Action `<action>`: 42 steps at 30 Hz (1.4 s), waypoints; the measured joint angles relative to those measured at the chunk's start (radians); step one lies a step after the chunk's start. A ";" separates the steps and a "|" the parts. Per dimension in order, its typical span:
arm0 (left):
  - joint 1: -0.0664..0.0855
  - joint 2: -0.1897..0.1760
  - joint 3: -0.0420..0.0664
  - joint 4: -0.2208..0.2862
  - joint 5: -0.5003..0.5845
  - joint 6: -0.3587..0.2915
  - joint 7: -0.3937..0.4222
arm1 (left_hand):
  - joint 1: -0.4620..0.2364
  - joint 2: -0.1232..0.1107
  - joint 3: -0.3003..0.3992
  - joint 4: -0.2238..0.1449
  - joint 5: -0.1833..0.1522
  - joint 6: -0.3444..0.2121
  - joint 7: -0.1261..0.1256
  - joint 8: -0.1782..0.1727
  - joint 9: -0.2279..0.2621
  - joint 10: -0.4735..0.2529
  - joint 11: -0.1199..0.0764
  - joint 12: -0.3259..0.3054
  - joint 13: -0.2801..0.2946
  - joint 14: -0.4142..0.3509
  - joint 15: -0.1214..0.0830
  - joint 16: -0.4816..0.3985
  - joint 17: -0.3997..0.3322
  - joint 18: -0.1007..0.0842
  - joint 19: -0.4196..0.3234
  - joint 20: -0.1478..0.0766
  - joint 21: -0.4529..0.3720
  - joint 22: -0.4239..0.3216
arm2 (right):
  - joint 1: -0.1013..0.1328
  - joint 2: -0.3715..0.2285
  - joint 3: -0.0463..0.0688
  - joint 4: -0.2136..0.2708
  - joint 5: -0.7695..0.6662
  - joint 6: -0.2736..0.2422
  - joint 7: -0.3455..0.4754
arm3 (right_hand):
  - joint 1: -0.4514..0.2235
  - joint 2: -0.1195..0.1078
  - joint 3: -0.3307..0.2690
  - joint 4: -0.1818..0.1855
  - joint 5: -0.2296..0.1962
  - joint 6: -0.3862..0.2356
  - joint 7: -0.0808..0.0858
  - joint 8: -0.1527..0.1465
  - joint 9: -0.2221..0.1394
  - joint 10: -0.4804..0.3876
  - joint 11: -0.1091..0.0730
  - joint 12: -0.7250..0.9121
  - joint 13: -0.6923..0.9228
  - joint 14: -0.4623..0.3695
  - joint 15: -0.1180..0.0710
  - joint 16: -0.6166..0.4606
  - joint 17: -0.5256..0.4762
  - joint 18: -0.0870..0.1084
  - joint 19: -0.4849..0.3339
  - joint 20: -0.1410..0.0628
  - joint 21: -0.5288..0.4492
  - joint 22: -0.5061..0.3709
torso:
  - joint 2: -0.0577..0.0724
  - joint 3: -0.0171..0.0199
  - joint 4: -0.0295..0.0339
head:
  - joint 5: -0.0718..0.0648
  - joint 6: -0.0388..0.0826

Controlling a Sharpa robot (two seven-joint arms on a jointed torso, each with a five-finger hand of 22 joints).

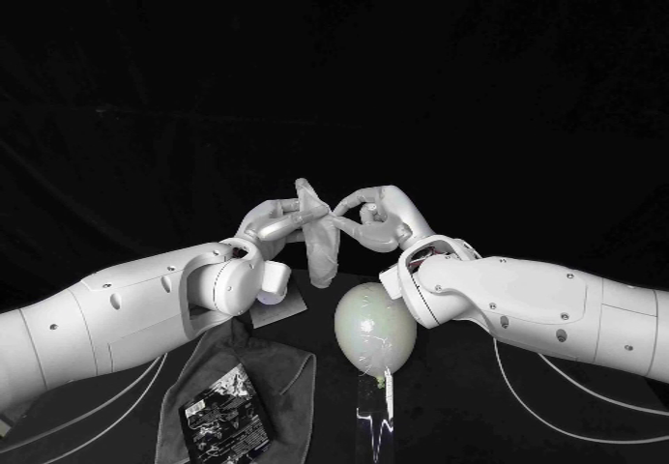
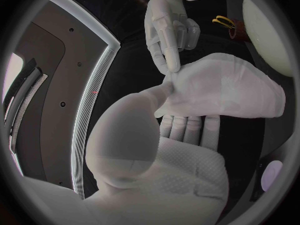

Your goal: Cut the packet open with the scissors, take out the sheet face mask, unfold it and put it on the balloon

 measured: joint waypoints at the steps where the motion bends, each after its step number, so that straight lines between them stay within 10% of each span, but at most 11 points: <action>1: 0.000 0.000 0.000 0.000 0.000 -0.001 0.000 | 0.000 0.000 0.000 0.000 0.000 -0.001 0.001 0.000 0.000 0.000 0.000 0.000 -0.001 0.000 0.000 0.000 0.000 0.000 0.002 -0.002 0.003 0.002 | 0.000 0.000 0.000 0.000 -0.002 -0.001 0.000 | 0.000 0.000 0.000 0.000 0.000 -0.001 0.001 0.000 0.000 0.000 0.000 0.000 0.000 0.000 0.000 0.000 0.000 0.000 0.000 0.000 0.000 0.000 | 0.000 0.0000 0.0001 | 0.000 0.000; 15: 0.000 0.001 0.000 0.007 0.015 -0.005 -0.013 | -0.014 -0.001 -0.029 0.022 0.000 -0.053 0.025 -0.057 -0.021 -0.031 0.020 -0.066 -0.064 0.094 -0.017 0.061 0.004 -0.001 0.076 -0.066 0.123 0.073 | 0.000 -0.002 0.000 0.004 -0.047 -0.020 -0.014 | -0.004 -0.004 0.011 -0.005 0.000 -0.004 0.001 0.006 0.003 0.000 0.000 0.000 0.000 0.000 0.000 0.005 0.001 0.000 -0.002 -0.001 0.000 0.000 | 0.000 -0.0001 0.0002 | 0.001 0.004; 32: 0.000 0.003 -0.001 0.002 0.035 -0.003 -0.055 | -0.045 -0.023 -0.040 0.068 0.001 -0.068 0.039 -0.079 -0.036 -0.035 0.025 -0.081 -0.092 0.106 -0.013 0.065 0.002 -0.001 0.076 -0.066 0.132 0.081 | 0.000 -0.003 0.006 -0.027 -0.067 -0.051 -0.039 | -0.009 0.001 0.020 -0.010 -0.002 -0.008 -0.002 0.016 0.006 -0.001 0.000 0.000 0.000 0.000 0.000 0.002 0.000 0.000 0.000 -0.006 0.005 0.000 | 0.001 -0.0001 -0.0004 | -0.003 -0.002; 42: 0.000 0.008 -0.002 0.001 0.051 0.012 -0.076 | -0.034 -0.055 -0.009 0.129 0.001 -0.022 0.035 -0.084 -0.042 0.105 0.015 -0.199 -0.197 0.170 -0.020 -0.082 -0.069 -0.002 0.072 -0.062 0.104 0.055 | 0.000 0.013 0.008 -0.055 -0.067 -0.050 -0.072 | -0.011 0.001 0.026 -0.010 -0.004 -0.010 -0.001 0.017 0.007 -0.001 0.000 0.000 0.000 0.000 0.000 0.005 0.000 0.000 0.000 -0.006 0.005 0.000 | 0.001 -0.0002 0.0000 | -0.005 -0.004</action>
